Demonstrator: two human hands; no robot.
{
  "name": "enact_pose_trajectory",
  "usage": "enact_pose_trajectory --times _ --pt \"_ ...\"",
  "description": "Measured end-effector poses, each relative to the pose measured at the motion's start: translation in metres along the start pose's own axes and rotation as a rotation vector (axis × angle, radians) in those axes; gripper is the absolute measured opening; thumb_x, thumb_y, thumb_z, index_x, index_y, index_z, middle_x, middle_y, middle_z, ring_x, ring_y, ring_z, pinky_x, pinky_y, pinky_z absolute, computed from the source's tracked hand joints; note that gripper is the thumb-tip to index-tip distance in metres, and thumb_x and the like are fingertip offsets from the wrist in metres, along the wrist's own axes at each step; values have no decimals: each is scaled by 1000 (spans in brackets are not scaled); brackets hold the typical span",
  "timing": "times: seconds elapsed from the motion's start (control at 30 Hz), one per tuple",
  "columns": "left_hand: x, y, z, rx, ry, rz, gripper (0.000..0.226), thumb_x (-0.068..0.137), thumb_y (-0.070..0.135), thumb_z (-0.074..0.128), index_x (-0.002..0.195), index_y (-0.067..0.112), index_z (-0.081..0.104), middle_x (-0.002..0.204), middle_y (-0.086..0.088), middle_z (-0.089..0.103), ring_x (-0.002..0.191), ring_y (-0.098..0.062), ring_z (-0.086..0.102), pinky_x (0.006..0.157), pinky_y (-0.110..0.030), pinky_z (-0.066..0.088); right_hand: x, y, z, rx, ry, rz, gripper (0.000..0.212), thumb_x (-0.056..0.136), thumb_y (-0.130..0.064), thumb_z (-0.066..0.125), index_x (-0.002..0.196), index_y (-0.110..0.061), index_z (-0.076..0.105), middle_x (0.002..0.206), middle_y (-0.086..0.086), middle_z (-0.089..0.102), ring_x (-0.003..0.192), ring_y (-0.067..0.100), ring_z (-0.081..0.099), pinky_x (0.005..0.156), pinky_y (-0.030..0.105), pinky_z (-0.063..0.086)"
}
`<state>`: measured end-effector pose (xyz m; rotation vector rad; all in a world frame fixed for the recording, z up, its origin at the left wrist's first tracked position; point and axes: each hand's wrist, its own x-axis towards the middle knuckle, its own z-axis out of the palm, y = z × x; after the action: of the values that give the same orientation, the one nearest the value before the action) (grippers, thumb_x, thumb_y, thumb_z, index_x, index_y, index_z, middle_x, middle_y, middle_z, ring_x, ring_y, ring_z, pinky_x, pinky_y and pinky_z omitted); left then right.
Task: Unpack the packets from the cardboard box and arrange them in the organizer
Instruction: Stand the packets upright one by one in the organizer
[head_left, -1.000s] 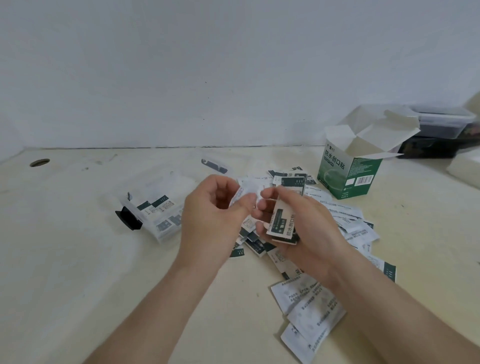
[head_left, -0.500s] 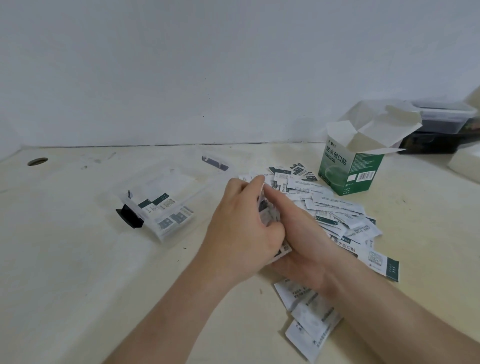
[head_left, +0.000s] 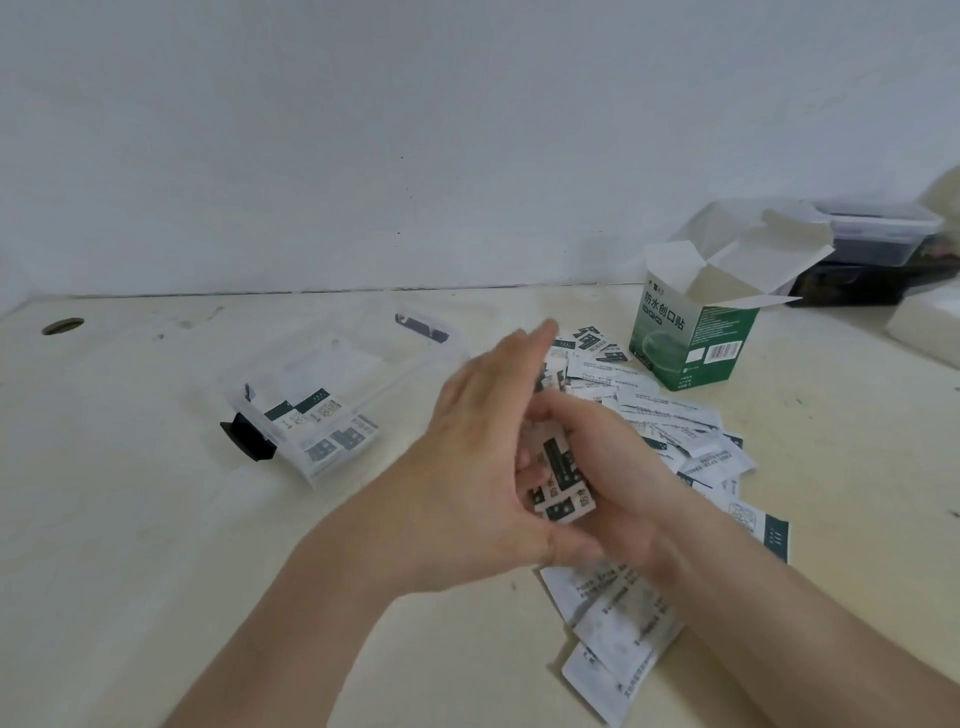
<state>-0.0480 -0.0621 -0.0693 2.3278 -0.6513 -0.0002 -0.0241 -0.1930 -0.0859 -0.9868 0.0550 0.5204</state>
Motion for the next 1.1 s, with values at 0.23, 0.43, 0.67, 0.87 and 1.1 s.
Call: enact_pose_trajectory --times 0.23,0.43,0.67,0.87,1.1 --pt "1 -11 1 110 -1 24 106 69 29 78 143 54 6 145 30 8 127 -9 37 100 -28 43 -4 1 5 -264 -68 -24 25 83 6 44 64 -6 54 58 10 46 51 17 47 47 25 37" --pt "1 -10 -1 107 49 44 91 69 37 78 141 48 25 134 33 11 132 -3 26 102 -27 43 -6 -3 3 -297 -95 -8 22 83 7 45 67 -7 48 56 7 39 47 14 42 42 21 38" --pt "1 -16 -18 43 -6 -71 74 67 50 77 130 47 38 123 27 35 119 10 35 93 -11 36 -8 -12 -5 -355 -195 29 18 68 2 49 76 -13 43 66 7 19 51 15 9 43 25 11" --pt "-2 -23 -39 -373 -43 -118 26 92 6 60 104 27 69 78 1 69 66 -15 58 64 -25 49 -9 -19 -14 -353 -438 186 32 74 -1 44 104 -12 49 61 1 33 40 5 19 37 18 13" --pt "2 -25 -33 -355 131 -226 24 90 -1 59 96 20 70 54 4 61 48 -13 53 53 -23 45 -13 -21 -12 -488 -145 21 25 94 -8 50 118 -15 52 87 19 67 50 21 51 41 24 39"
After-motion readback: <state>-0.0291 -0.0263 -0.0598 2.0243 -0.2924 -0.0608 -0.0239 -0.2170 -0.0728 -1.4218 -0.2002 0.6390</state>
